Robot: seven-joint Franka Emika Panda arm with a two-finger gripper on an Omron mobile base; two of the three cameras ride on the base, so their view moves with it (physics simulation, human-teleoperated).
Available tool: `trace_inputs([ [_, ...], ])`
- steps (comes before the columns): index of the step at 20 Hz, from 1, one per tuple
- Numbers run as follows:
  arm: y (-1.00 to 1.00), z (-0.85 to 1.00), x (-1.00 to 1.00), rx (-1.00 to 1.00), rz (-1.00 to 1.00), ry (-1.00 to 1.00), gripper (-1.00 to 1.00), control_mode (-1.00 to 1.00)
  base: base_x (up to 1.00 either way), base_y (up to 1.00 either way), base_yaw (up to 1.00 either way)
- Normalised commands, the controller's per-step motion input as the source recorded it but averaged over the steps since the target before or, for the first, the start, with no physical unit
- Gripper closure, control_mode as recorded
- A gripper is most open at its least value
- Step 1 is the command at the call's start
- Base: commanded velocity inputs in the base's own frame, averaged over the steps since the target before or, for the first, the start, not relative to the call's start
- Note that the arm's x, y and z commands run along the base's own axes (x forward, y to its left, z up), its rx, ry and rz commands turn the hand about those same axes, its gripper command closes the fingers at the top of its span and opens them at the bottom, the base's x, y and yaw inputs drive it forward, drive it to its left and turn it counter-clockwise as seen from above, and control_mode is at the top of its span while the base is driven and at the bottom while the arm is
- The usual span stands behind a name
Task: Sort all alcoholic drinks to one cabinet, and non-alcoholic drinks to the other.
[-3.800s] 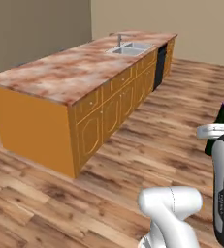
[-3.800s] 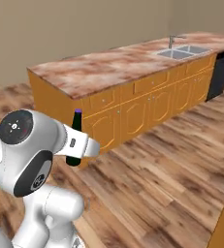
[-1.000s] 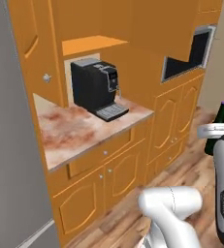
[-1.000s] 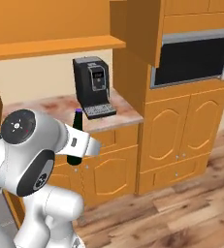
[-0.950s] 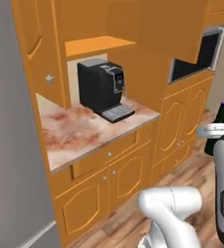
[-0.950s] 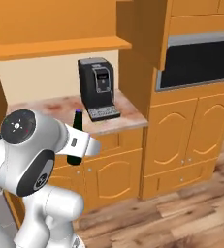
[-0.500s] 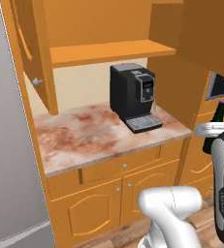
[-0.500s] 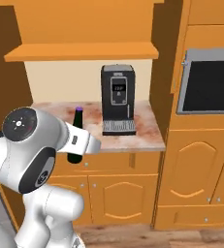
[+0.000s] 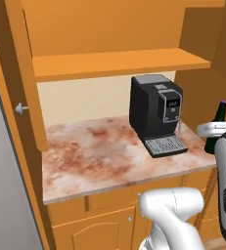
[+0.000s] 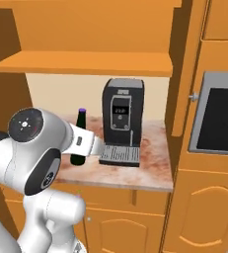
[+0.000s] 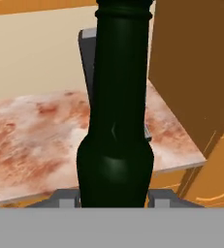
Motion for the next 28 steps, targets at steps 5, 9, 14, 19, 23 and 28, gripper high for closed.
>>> trace_inputs([
  [5,0.00,0.00,0.00,0.00,0.00,0.00,1.00,1.00,0.23,0.04,0.26],
  [9,0.00,0.00,0.00,0.00,0.00,0.00,1.00,1.00,0.00,0.00,0.08],
  [14,0.00,0.00,0.00,0.00,0.00,0.00,1.00,1.00,0.00,0.00,0.15],
  [19,0.00,0.00,0.00,0.00,0.00,0.00,1.00,-1.00,0.00,0.00,0.02],
  [23,0.01,0.71,0.00,-0.09,0.00,-0.17,1.00,-1.00,0.00,0.00,0.00],
  [28,0.03,0.92,0.35,-0.12,0.00,-0.18,1.00,-1.00,0.00,0.00,0.00],
])
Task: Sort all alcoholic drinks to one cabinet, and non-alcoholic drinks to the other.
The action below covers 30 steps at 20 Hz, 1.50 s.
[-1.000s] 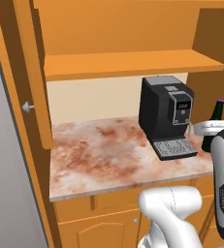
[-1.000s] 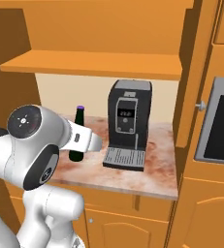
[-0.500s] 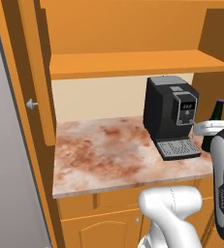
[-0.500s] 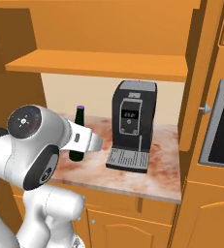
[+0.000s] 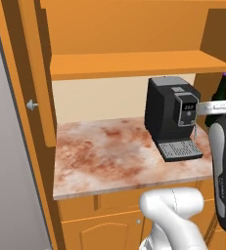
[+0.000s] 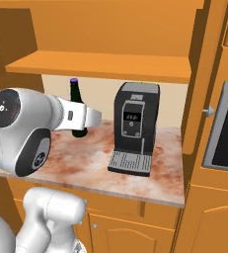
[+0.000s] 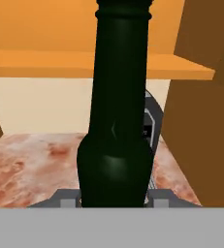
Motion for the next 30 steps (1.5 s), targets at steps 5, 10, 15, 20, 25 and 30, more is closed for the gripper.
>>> trace_inputs([
  [5,0.00,0.88,0.60,-0.07,0.00,-0.13,1.00,-1.00,0.00,0.00,0.00],
  [10,-0.14,0.59,0.85,0.00,0.00,-0.06,1.00,-1.00,0.00,0.00,0.00],
  [15,-0.02,0.16,1.00,0.00,0.00,-0.03,1.00,-1.00,0.00,0.00,0.00],
  [20,0.00,-0.17,0.89,0.00,0.00,-0.01,1.00,-1.00,0.00,0.00,0.00],
  [25,0.00,-0.02,0.86,0.00,0.00,-0.05,1.00,-1.00,0.00,0.00,0.00],
  [30,-0.11,-0.09,0.82,0.00,0.00,-0.02,1.00,-1.00,0.00,0.00,0.00],
])
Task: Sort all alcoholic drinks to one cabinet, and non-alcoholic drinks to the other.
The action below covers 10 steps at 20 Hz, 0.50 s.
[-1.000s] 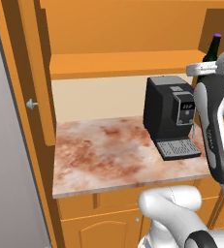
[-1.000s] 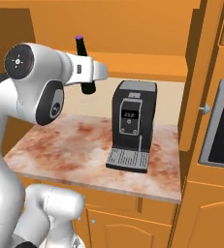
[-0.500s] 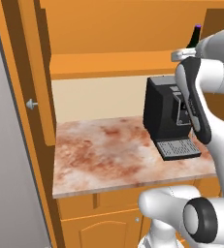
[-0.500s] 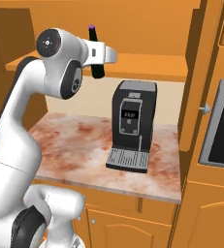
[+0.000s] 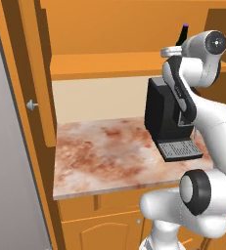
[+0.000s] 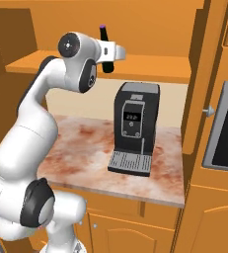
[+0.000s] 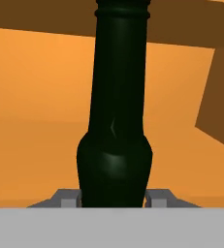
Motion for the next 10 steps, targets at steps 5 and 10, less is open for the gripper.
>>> trace_inputs([
  [5,-0.20,-0.26,0.39,0.00,0.02,0.00,1.00,-1.00,0.00,0.00,0.00],
  [10,-0.06,-0.33,0.47,0.00,0.01,0.00,1.00,-1.00,0.00,0.00,0.00],
])
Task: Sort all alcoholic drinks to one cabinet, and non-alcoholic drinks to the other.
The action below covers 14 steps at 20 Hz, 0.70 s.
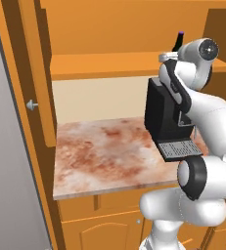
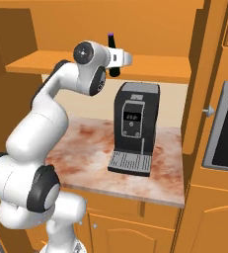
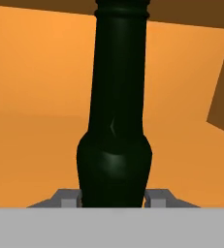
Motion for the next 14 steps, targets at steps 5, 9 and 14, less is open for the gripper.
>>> trace_inputs([
  [5,0.00,-0.07,0.77,0.00,0.00,0.00,1.00,-1.00,0.00,0.00,0.00],
  [9,0.00,0.00,0.80,0.00,0.00,0.00,1.00,-1.00,0.00,0.00,0.00],
  [14,0.00,-0.17,0.61,0.00,0.00,0.00,1.00,-1.00,0.00,0.00,0.00],
])
